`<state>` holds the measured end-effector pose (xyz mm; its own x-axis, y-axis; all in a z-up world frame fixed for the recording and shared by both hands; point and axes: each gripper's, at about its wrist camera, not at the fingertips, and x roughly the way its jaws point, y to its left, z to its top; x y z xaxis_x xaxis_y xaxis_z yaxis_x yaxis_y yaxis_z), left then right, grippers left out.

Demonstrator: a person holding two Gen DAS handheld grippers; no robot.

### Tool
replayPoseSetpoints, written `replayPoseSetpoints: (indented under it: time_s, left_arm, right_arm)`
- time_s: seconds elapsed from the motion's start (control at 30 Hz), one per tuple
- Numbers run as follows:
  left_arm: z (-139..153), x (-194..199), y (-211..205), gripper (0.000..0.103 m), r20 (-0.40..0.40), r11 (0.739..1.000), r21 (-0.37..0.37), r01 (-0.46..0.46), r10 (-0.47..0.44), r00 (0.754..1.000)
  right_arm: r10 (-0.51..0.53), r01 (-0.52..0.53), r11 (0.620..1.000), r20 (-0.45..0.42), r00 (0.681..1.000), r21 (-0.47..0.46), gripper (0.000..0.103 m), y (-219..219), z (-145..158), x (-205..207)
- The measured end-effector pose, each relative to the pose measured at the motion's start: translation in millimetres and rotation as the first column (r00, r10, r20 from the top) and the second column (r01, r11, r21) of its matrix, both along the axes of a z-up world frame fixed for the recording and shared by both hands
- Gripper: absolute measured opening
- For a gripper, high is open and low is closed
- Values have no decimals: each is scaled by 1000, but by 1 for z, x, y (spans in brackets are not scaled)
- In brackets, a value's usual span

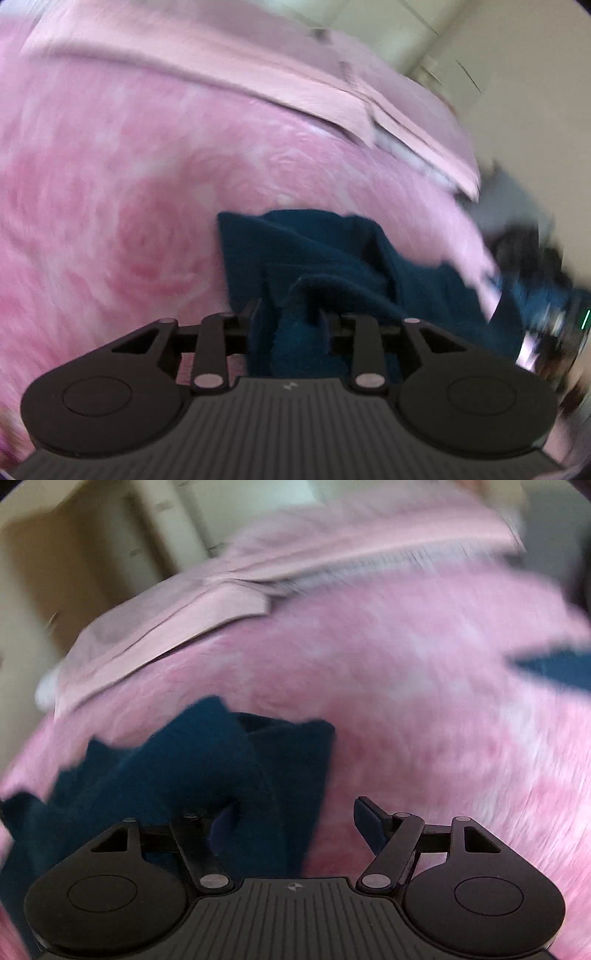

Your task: Fold clothes

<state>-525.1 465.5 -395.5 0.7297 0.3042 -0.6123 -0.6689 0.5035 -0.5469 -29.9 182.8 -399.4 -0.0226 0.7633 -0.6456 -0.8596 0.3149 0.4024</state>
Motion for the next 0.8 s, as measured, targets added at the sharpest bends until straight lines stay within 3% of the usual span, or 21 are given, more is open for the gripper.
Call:
replayPoseSetpoints:
  time_s: [0.1,0.23,0.37,0.47,0.6,0.63,0.67,0.7,0.73,0.8]
  left_arm:
    - [-2,-8,-2,27,31,998,-34,-48,49,998]
    - [5,-11,-11,27,28,1000,17,-21,20,999]
    - [10,-2,-10,29,14,999,32,0,-1,1000]
    - [12,11,-5,29,-28,998,59,16,-15,1000]
    - [9,30,-6,29,-143,986,155,69,-47,989]
    - [9,32,-8,21,-146,983,165,80,-56,988]
    - [10,33,-10,18,-148,980,178,85,-59,987]
    - [11,33,-12,16,-150,977,192,89,-60,987]
    - [11,33,-15,15,-153,974,206,94,-62,986]
    - [12,33,-18,15,-158,969,226,103,-68,985]
  right_arm:
    - [51,-52,998,12,999,34,71,-9,2,-6]
    - [128,-131,991,59,990,39,71,-19,2,-16]
    - [96,-95,993,-1,995,74,71,-19,3,-6]
    - [67,-61,993,-58,996,101,71,-17,6,2]
    - [63,-61,994,-18,998,96,71,-6,12,-2]
    - [73,-72,993,-9,997,96,66,-4,13,-4]
    - [88,-88,992,0,996,89,45,-2,14,-7]
    - [94,-96,993,19,995,72,36,0,13,-10]
    - [100,-102,993,36,994,57,30,1,13,-13]
    - [102,-105,993,48,994,54,30,1,13,-14]
